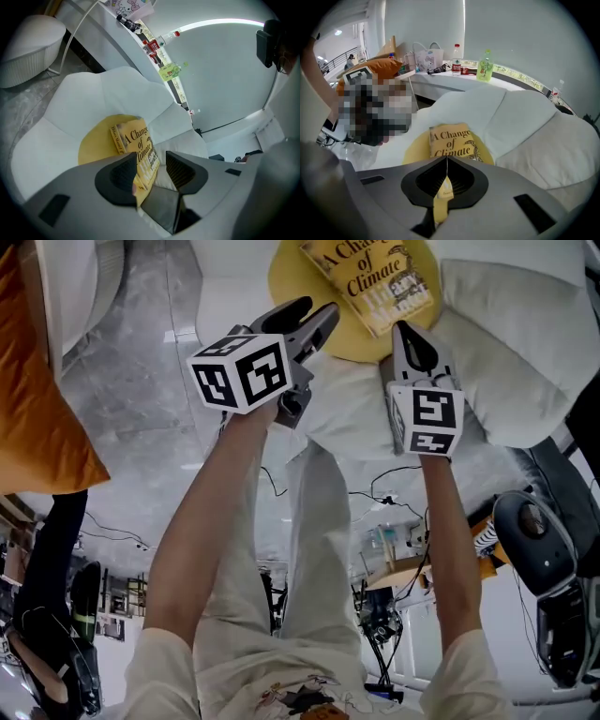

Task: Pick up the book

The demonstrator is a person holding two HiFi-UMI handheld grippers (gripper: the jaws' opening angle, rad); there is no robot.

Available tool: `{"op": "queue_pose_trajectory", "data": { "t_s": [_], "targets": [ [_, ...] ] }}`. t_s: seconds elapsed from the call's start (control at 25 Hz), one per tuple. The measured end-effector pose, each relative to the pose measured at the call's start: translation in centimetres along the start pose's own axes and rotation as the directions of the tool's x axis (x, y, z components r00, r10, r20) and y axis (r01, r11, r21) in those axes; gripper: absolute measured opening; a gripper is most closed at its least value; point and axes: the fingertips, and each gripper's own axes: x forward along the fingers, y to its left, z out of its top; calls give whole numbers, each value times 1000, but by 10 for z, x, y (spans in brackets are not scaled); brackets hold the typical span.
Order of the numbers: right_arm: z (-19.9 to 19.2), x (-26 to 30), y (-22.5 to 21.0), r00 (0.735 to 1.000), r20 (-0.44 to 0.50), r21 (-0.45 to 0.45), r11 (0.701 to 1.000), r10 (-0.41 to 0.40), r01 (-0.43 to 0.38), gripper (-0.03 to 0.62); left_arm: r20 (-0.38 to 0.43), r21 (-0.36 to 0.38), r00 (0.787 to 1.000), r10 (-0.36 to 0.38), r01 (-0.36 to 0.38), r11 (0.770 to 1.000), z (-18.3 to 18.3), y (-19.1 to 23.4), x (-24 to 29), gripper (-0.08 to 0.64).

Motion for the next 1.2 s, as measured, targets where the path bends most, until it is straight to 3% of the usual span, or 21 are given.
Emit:
{"op": "queue_pose_trajectory", "data": {
  "t_s": [0.24,0.36,0.48,0.72,0.88,1.2],
  "targets": [
    [-31,38,-37,997,-57,53,997,-59,62,34,4,-1,1000,-9,9,1000,1,18,27,186],
    [-38,61,-38,997,-71,136,990,38,-28,253,-5,-8,1000,-8,8,1000,-4,29,37,201],
    [-45,80,-38,989,-80,165,980,125,-111,335,-14,-15,1000,-3,3,1000,-9,38,46,204],
    [-59,95,-31,962,-153,148,968,225,-202,514,-15,-11,1000,1,-1,1000,-11,46,52,224],
    [-84,99,-24,939,-211,154,958,271,-242,541,-25,-11,1000,4,-4,1000,-12,53,55,241],
    [-91,111,-29,938,-209,150,957,276,-249,540,-34,41,999,-42,43,998,-2,61,74,282]
  ]
}}
